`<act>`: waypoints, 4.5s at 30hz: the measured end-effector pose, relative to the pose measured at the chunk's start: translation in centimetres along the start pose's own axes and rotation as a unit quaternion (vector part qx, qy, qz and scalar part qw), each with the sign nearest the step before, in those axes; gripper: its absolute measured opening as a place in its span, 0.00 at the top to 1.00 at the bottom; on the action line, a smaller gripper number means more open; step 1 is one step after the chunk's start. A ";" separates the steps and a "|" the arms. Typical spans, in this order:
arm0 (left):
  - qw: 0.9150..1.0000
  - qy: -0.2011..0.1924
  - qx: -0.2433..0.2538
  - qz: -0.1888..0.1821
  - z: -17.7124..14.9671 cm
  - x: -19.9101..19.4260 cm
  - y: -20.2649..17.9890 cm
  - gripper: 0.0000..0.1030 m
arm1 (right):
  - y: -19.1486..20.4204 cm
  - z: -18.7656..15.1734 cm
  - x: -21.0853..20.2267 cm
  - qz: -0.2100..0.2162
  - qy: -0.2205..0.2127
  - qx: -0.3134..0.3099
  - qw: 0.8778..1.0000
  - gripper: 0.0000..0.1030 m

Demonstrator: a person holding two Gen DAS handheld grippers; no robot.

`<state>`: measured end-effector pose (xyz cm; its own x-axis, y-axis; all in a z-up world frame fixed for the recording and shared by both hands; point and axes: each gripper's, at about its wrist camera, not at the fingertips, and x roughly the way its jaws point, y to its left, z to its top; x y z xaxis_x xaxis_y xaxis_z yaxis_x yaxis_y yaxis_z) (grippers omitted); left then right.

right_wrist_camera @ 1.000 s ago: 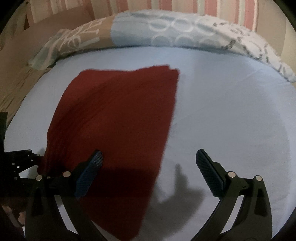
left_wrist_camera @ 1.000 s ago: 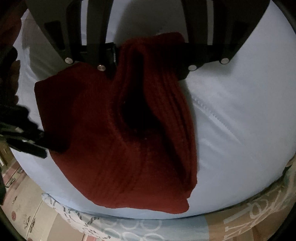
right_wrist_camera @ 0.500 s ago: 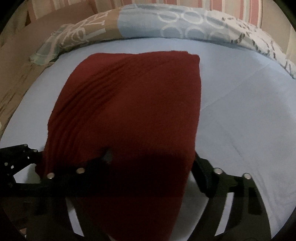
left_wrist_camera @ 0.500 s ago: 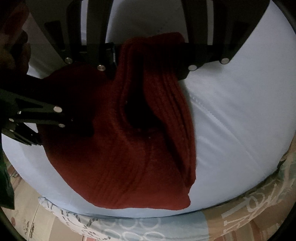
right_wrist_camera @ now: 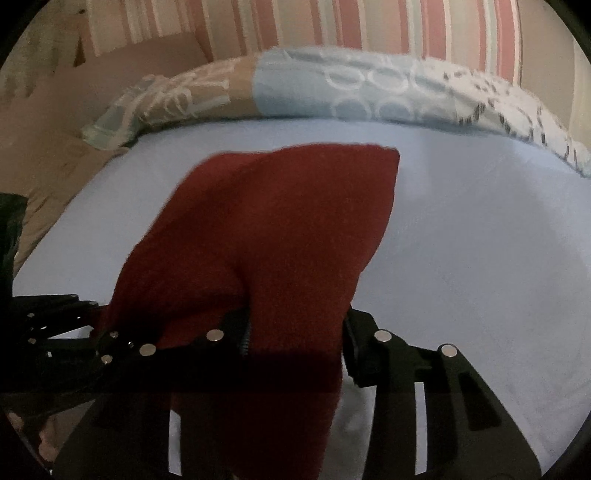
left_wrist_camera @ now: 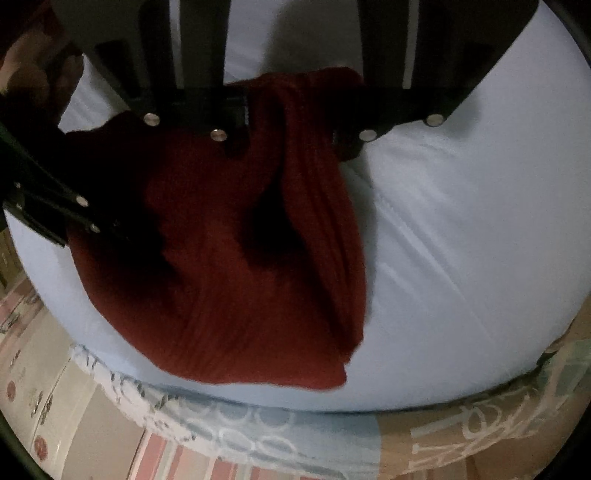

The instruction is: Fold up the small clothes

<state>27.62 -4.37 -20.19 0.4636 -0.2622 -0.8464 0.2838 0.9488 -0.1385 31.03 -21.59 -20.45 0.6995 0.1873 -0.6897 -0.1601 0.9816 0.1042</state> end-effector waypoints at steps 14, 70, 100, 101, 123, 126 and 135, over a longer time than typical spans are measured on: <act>0.999 -0.032 0.002 -0.040 -7.6 -10.1 -8.9 0.70 | -2.5 -6.5 -15.3 -0.024 -0.011 -0.037 0.999 0.62; 0.991 -0.062 0.116 0.024 -17.1 -8.5 -13.0 0.20 | -7.4 -19.7 -17.6 -0.164 0.088 0.043 0.982 0.03; 0.984 -0.168 0.012 0.063 -22.4 -19.5 -8.2 0.02 | -0.7 -19.8 -29.4 -0.137 -0.091 0.057 0.985 0.03; 0.982 -0.174 0.011 0.066 -22.4 -20.2 -8.4 0.02 | -0.3 -20.0 -29.9 -0.139 -0.094 0.061 0.984 0.03; 0.958 -0.267 0.036 0.097 -26.6 -28.1 -11.5 0.02 | 3.3 -21.4 -37.9 -0.177 -0.165 0.071 0.968 0.03; 0.957 -0.270 0.040 0.098 -26.6 -28.6 -11.6 0.02 | 3.6 -21.4 -38.3 -0.176 -0.173 0.067 0.967 0.03; 0.959 -0.269 0.030 0.088 -26.4 -29.4 -11.4 0.02 | 4.5 -21.5 -39.1 -0.180 -0.189 0.050 0.964 0.03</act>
<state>-11.42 -2.85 -7.35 0.8700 -0.1663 -0.4642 0.2007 0.9793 0.0254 -12.00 -25.33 -8.39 0.9041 -0.1849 -0.3852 0.1952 0.9807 -0.0123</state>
